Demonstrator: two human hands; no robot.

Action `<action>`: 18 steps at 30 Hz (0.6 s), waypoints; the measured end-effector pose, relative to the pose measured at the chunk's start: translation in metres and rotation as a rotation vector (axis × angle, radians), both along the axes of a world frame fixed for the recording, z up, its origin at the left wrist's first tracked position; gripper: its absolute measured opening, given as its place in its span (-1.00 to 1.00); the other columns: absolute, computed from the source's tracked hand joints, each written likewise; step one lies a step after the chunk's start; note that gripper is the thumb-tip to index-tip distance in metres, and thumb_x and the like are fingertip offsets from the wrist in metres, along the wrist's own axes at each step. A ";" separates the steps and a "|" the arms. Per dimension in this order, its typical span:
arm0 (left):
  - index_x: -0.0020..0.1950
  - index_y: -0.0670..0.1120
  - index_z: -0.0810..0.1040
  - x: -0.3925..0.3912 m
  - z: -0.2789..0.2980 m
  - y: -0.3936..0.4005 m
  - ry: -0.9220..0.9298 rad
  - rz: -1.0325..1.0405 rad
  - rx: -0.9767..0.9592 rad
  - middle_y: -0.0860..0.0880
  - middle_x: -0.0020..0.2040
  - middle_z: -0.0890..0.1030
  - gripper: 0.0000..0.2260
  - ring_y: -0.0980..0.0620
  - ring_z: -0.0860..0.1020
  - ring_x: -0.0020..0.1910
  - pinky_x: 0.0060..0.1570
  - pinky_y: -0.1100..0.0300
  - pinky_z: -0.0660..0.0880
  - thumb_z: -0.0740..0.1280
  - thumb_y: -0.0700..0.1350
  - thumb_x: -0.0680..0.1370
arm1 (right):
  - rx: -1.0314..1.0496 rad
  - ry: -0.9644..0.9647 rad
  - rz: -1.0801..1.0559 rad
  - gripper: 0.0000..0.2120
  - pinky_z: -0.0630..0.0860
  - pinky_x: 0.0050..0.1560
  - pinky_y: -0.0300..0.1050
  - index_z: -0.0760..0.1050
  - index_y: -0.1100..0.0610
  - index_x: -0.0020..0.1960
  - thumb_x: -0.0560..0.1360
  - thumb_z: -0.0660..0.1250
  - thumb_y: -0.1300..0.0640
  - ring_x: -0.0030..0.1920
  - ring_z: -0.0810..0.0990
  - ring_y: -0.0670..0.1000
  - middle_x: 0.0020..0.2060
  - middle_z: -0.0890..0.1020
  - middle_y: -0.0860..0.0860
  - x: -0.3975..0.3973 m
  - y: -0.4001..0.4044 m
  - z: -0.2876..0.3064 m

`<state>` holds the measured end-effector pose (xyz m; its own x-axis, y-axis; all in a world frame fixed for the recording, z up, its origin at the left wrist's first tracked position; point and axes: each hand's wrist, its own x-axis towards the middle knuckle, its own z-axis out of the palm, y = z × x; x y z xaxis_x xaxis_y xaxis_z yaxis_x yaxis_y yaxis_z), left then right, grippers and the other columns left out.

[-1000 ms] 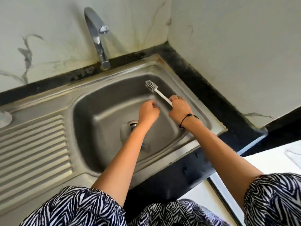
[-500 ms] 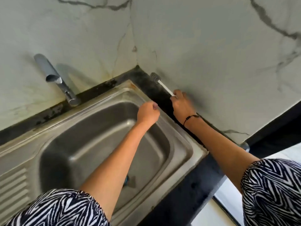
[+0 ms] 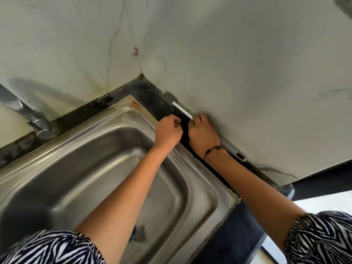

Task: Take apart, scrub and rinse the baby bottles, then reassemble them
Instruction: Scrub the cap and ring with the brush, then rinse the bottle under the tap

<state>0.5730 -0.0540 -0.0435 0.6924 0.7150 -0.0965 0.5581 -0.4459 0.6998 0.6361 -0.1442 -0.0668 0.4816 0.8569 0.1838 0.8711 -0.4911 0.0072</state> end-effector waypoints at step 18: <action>0.15 -0.16 0.58 -0.132 0.019 0.018 -0.022 0.328 -0.050 -0.11 0.12 0.62 -0.76 -0.04 0.54 0.14 0.07 0.26 0.38 0.21 -0.28 0.54 | -0.135 0.117 0.275 -0.70 0.24 0.26 -0.05 0.43 0.26 0.20 0.49 0.16 0.25 0.24 0.33 0.20 0.17 0.44 0.22 -0.110 0.046 0.044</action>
